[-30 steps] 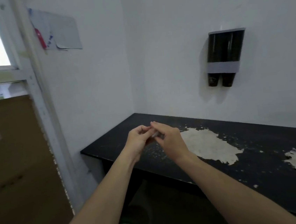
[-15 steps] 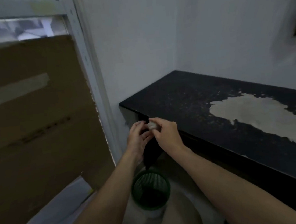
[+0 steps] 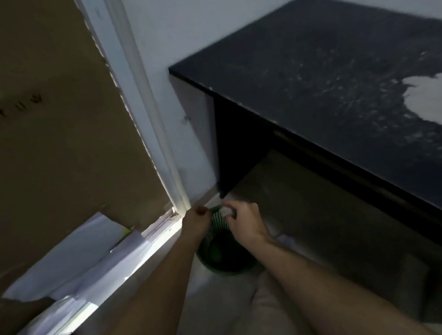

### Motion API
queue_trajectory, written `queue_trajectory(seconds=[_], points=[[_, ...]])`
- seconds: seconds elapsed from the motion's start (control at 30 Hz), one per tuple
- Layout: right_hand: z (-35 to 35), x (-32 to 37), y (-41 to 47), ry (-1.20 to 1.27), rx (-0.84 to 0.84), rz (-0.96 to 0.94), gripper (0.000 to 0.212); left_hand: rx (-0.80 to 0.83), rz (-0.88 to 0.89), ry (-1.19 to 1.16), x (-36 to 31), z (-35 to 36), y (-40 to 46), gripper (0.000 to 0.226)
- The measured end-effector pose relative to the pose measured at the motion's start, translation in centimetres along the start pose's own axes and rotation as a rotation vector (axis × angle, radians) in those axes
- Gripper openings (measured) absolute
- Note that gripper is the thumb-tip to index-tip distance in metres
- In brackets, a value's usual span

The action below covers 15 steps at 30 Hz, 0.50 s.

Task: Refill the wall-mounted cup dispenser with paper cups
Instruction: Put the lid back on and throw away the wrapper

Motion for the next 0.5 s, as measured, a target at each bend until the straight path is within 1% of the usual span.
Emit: queue_trajectory(seconds=[0.13,0.23,0.27,0.37,0.43,0.5], points=[[2.2,-2.3,3.2,-0.015,0.082,0.041,0.032,-0.012,-0.069,0.219,4.4,1.3,3.1,0.02],[3.0,-3.3,4.9,-0.053,0.107,0.058,0.033,-0.018,-0.064,0.338,5.8,1.5,4.3,0.024],[4.7,-4.5,6.8,-0.068,0.137,0.07,0.032,-0.021,-0.087,0.368,7.3,1.8,6.2,0.028],[6.0,-5.7,8.5,-0.109,0.192,0.087,0.034,-0.015,-0.109,0.461,8.9,1.9,7.5,0.052],[7.2,-6.7,9.6,-0.117,0.226,0.105,0.034,-0.001,-0.118,0.5,10.0,2.2,8.7,0.058],[8.3,-7.9,10.5,-0.122,0.253,0.129,0.031,0.004,-0.14,0.455,10.9,2.4,9.7,0.059]])
Point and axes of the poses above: each hand's wrist, its own y-axis towards the middle knuckle, its own z-axis out of the palm, x = y × z, the point moved 3 cm from there along y, towards the middle knuckle, and after that the axes turned 6 degrees about x, right-handed, at the moved point
